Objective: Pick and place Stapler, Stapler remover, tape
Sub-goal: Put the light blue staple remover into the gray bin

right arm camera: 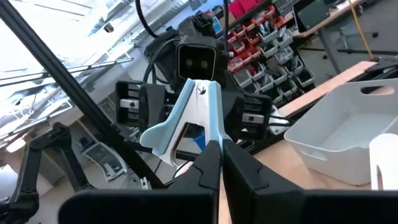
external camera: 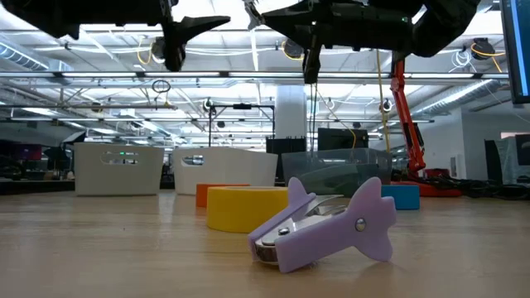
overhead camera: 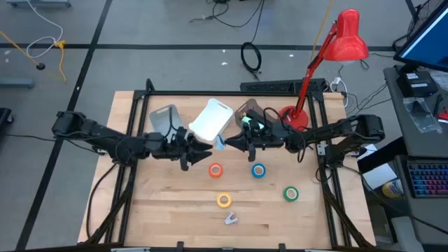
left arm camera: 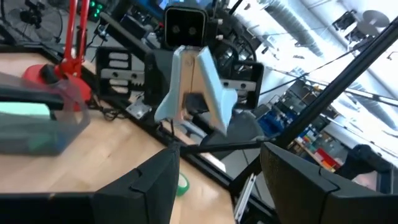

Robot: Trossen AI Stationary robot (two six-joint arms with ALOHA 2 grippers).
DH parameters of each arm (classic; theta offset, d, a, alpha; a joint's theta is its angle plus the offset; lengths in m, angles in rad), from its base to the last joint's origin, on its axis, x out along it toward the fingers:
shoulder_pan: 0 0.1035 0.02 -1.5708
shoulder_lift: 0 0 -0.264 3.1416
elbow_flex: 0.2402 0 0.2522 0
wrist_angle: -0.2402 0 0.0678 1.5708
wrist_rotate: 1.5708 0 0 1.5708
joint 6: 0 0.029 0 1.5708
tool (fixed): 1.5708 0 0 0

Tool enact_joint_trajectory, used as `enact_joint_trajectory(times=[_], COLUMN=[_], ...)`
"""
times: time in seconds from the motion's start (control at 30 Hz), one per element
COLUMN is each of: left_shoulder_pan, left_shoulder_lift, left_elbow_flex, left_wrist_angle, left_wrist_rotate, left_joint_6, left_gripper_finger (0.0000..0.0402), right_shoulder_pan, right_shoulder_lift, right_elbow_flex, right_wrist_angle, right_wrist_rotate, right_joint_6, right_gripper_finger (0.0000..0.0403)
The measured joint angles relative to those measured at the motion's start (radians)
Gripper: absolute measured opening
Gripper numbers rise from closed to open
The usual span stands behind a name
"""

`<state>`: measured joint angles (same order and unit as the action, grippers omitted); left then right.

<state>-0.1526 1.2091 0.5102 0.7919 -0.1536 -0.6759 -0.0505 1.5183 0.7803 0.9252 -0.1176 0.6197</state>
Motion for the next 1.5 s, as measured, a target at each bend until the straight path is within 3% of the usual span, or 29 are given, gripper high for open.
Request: enact_joint_trajectory(times=[0.47, 1.0, 1.1, 1.5], left_shoulder_pan=[0.041, 0.048, 0.053, 0.065], left_shoulder_lift=[0.061, 0.061, 0.061, 0.061], left_elbow_flex=[0.088, 0.089, 0.089, 0.089], left_wrist_angle=[-0.017, -0.032, -0.033, -0.032], left_wrist_rotate=[0.089, 0.076, 0.075, 0.085], left_joint_6=[-0.013, -0.007, -0.003, 0.016], left_gripper_finger=[0.0227, 0.0225, 0.0203, 0.0050], right_shoulder_pan=[-0.001, -0.002, -0.002, -0.002], right_shoulder_lift=[-0.005, -0.006, -0.006, -0.006], right_elbow_flex=[0.000, 0.000, 0.000, 0.000], right_wrist_angle=[-0.017, -0.017, -0.017, -0.018], right_wrist_rotate=[-0.015, 0.013, 0.013, 0.013], right_joint_6=[0.024, 0.049, 0.049, 0.049], right_gripper_finger=[0.0000, 0.0000, 0.0000, 0.0000])
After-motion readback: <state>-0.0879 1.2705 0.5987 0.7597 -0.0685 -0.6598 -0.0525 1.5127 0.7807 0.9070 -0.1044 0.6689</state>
